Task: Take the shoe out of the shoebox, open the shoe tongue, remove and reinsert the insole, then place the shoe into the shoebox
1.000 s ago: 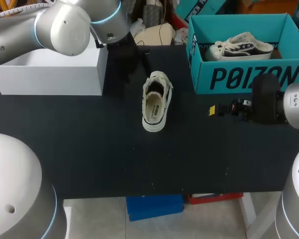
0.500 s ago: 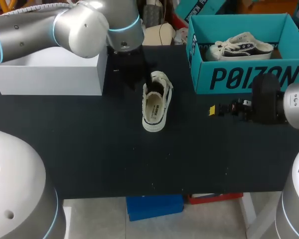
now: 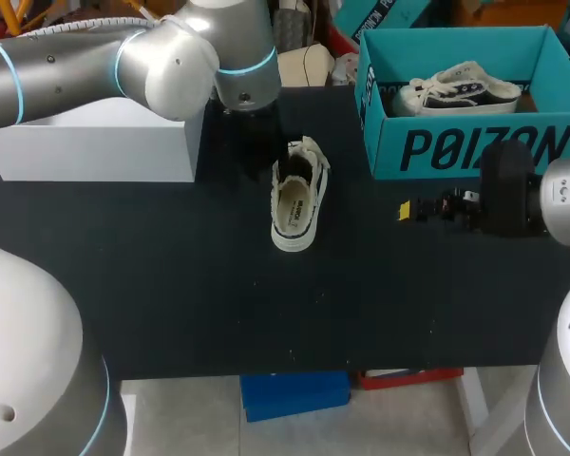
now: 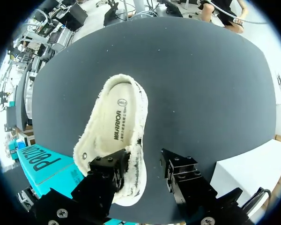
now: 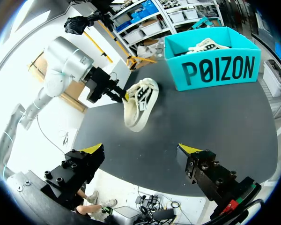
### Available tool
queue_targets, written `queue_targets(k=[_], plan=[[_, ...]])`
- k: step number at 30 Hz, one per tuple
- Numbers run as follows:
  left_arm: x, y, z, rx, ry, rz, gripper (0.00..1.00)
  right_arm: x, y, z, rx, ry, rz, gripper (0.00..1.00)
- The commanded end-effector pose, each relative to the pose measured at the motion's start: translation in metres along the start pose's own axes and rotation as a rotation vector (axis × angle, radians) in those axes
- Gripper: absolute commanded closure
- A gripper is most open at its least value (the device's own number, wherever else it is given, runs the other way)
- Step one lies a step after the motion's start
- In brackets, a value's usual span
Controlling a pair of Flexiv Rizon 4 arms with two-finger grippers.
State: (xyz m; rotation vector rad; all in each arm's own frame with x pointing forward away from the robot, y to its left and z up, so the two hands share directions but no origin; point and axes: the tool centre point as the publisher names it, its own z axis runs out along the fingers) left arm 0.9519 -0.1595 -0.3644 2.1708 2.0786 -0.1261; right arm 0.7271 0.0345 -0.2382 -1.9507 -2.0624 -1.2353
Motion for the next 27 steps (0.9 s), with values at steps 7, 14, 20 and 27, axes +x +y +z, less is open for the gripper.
queue_targets(k=[7,14,20,27], plan=[[0.006,0.011,0.033,-0.05,0.005,-0.009,0.52,0.0,0.0,0.0,0.001,0.001,0.001,0.0],[0.002,0.009,0.044,-0.087,0.008,-0.001,0.51,0.0,0.0,0.0,0.001,0.001,0.001,0.0],[-0.001,0.012,0.047,-0.131,0.004,0.006,0.61,0.0,0.0,0.0,0.001,0.001,0.001,0.0],[0.0,0.012,0.052,-0.128,0.044,0.011,1.0,0.0,0.0,0.0,0.001,0.001,0.001,0.0]])
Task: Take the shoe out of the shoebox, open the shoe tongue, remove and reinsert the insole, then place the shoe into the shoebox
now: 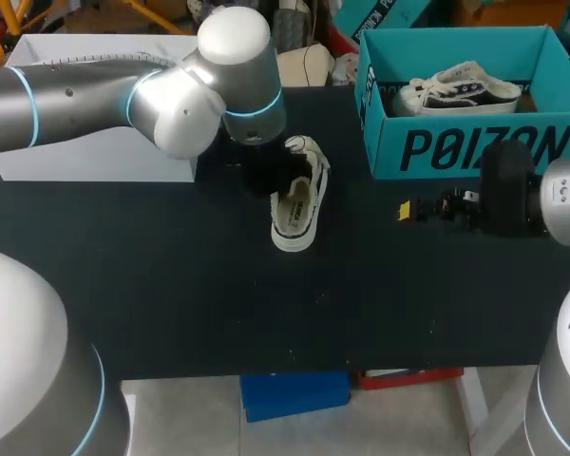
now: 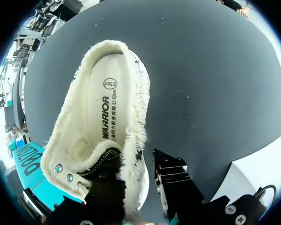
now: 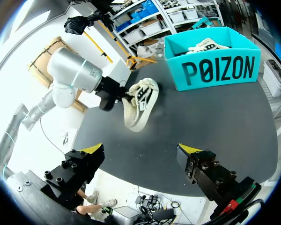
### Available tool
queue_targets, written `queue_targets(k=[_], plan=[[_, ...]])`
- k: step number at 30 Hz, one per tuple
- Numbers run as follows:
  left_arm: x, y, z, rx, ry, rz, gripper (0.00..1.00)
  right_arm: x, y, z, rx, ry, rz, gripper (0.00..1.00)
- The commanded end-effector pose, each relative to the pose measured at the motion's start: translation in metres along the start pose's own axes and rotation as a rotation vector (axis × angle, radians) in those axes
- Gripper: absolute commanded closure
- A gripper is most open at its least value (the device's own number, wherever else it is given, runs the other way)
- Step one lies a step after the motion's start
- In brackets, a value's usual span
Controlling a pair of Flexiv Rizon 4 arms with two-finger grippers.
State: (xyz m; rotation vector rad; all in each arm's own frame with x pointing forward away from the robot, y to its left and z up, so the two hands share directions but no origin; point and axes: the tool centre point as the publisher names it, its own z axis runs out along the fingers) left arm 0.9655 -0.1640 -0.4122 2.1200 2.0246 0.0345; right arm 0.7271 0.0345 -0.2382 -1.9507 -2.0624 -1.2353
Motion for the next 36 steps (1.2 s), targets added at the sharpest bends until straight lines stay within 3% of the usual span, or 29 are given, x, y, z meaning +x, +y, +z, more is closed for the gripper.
queue_targets(k=[1,9,20,26,36], plan=[[-0.003,0.0,0.004,0.004,0.018,-0.003,1.0,0.0,0.0,0.0,0.001,0.001,0.001,0.0],[-0.006,0.005,-0.019,0.0,-0.013,-0.038,1.0,0.0,0.0,0.0,0.001,0.001,0.001,0.0],[-0.026,0.035,-0.115,-0.146,-0.104,-0.114,1.0,0.0,0.0,0.0,0.001,0.001,0.001,0.0],[-0.034,0.038,-0.163,-0.184,-0.16,-0.134,1.0,0.0,0.0,0.0,0.001,0.001,0.001,0.0],[-0.034,0.038,-0.163,-0.184,-0.16,-0.134,1.0,0.0,0.0,0.0,0.001,0.001,0.001,0.0]])
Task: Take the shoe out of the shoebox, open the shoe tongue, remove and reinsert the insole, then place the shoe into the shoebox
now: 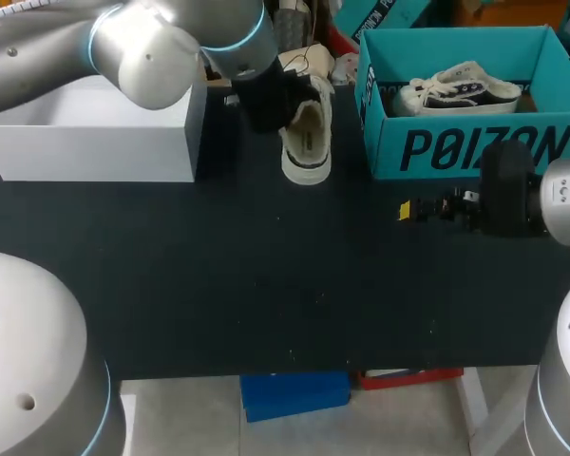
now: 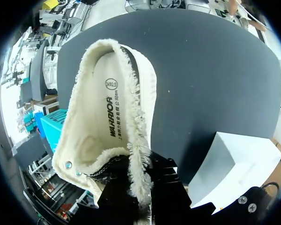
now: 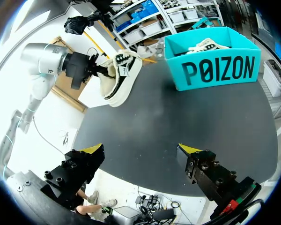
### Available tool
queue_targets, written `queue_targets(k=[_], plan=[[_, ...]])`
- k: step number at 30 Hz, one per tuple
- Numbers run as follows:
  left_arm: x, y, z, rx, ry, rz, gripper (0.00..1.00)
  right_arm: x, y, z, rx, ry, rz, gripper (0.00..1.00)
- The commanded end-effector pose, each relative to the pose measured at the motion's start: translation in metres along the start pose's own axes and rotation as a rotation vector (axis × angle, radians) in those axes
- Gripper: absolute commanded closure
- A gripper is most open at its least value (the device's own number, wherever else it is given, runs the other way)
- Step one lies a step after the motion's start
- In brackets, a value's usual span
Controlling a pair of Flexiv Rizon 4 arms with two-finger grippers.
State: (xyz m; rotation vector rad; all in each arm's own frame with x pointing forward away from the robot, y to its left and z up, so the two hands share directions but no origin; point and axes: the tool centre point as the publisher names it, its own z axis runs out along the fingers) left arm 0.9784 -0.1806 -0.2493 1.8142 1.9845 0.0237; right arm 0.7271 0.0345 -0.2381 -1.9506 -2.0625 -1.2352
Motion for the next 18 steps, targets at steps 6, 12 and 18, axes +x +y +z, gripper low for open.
queue_targets(k=[6,12,18], plan=[[-0.011,-0.002,-0.014,0.04,0.004,-0.138,1.0,0.0,0.0,0.0,0.001,0.001,0.001,0.0],[-0.018,0.019,-0.02,-0.078,0.018,-0.449,1.0,0.0,0.0,0.0,0.001,0.001,0.001,0.0],[0.002,0.053,-0.025,-0.227,0.135,-0.789,1.0,0.0,0.0,0.0,0.001,0.001,0.001,0.0]])
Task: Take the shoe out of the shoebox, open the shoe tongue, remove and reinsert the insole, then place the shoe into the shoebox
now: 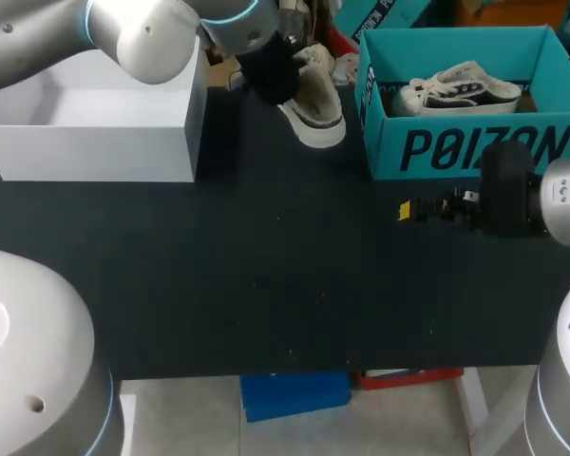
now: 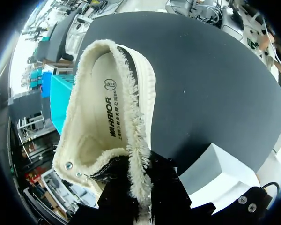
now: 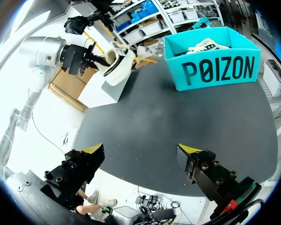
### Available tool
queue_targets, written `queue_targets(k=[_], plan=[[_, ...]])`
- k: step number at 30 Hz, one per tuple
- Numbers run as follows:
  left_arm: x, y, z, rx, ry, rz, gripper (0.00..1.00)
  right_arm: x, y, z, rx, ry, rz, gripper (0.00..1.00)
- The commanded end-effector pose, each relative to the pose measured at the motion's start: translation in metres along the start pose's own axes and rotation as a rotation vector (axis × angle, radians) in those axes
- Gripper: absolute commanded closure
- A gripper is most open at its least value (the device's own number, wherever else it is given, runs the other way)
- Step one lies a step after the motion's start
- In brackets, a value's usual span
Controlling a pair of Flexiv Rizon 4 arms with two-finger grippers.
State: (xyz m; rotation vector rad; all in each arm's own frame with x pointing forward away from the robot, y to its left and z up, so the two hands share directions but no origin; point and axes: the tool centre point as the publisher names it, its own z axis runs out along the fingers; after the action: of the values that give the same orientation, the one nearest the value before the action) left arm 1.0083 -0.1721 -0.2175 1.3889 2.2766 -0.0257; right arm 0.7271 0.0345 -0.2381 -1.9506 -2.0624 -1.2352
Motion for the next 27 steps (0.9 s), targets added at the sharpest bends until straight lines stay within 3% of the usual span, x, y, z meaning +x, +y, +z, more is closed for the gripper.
queue_targets(k=[1,7,14,27], plan=[[0.002,0.021,-0.005,-0.209,0.097,-0.445,1.0,0.0,0.0,0.0,0.001,0.001,0.001,0.0],[0.021,0.057,-0.019,-0.294,0.111,-0.626,1.0,0.0,0.0,0.0,0.001,0.001,0.001,0.0],[0.06,0.095,-0.036,-0.384,0.106,-0.751,1.0,0.0,0.0,0.0,0.001,0.001,0.001,0.0],[0.124,0.134,-0.048,-0.394,0.076,-0.84,1.0,0.0,0.0,0.0,0.001,0.001,0.001,0.0]])
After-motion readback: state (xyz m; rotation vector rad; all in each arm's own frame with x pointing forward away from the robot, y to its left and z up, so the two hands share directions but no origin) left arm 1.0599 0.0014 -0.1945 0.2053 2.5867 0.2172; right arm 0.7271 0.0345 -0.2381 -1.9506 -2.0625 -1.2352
